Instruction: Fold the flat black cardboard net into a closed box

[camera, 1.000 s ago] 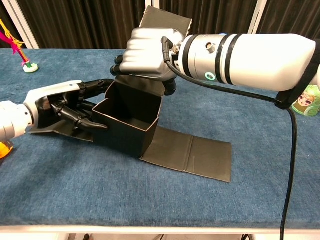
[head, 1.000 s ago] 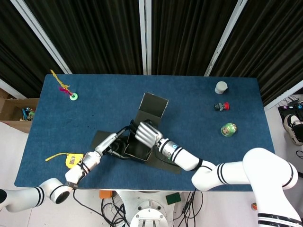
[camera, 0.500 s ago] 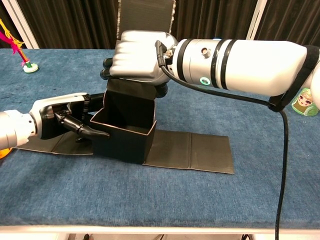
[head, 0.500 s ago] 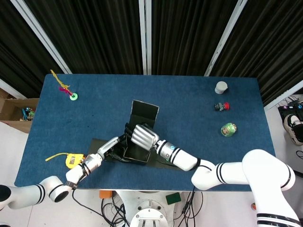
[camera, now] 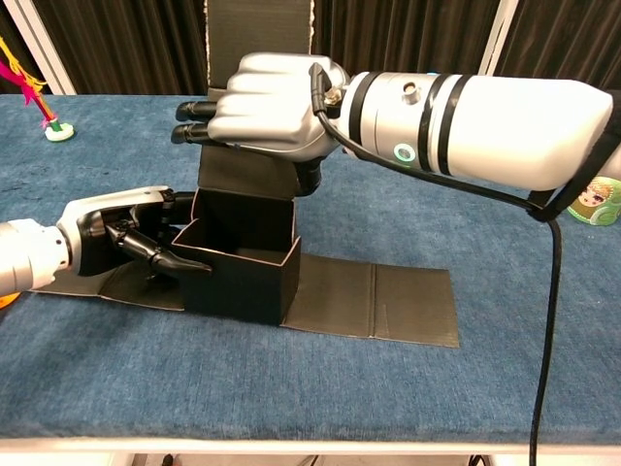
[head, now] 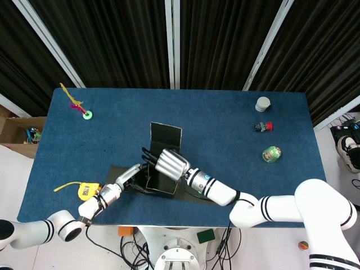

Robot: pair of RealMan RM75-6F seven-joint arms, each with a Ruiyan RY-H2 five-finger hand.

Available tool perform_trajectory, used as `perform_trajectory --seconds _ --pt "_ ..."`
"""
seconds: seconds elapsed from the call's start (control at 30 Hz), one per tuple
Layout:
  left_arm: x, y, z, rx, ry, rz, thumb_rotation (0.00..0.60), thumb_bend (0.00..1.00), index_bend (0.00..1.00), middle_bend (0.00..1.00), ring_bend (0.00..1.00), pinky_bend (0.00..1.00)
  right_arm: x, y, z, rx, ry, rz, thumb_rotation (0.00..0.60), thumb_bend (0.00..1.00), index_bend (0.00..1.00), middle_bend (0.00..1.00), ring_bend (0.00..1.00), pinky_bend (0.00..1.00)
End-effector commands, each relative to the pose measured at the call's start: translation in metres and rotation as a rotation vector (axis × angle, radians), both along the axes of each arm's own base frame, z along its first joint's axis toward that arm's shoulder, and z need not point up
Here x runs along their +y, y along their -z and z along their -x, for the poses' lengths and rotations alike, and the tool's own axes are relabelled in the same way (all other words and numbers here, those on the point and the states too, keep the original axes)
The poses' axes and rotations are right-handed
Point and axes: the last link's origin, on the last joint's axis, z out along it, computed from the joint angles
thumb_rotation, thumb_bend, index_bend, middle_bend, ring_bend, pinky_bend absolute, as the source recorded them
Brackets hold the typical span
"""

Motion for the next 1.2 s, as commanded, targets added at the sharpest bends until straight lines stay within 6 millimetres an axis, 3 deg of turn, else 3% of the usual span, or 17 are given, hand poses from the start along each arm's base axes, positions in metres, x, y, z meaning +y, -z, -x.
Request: perform_trajectory --seconds 0.03,0.43,0.8,1.0,1.2 --pt "0.000 0.000 0.000 0.004 0.002 0.000 0.600 0.00 0.24 0.25 0.54 0.83 0.002 -0.004 0.001 -0.030 0.034 -0.024 0.600 0.10 0.00 0.00 0.67 1.00" --pt "-0.001 -0.007 0.006 -0.008 -0.018 0.013 0.600 0.00 0.26 0.25 0.54 0.84 -0.009 -0.035 0.024 -0.254 0.369 -0.172 0.600 0.05 0.00 0.00 0.63 1.00" --pt "0.002 -0.008 0.006 0.023 -0.029 0.021 0.600 0.00 0.29 0.29 0.54 0.84 -0.014 -0.044 0.044 -0.431 0.471 -0.312 0.600 0.05 0.00 0.00 0.64 1.00" --pt "0.004 -0.019 0.008 0.029 -0.044 0.000 0.600 0.00 0.30 0.30 0.55 0.84 -0.013 -0.058 0.054 -0.644 0.608 -0.470 0.600 0.05 0.00 0.00 0.64 1.00" --pt "0.003 -0.036 0.006 -0.024 -0.069 -0.013 0.600 0.00 0.31 0.31 0.55 0.84 -0.021 -0.070 0.073 -0.728 0.682 -0.494 0.600 0.05 0.00 0.00 0.64 1.00"
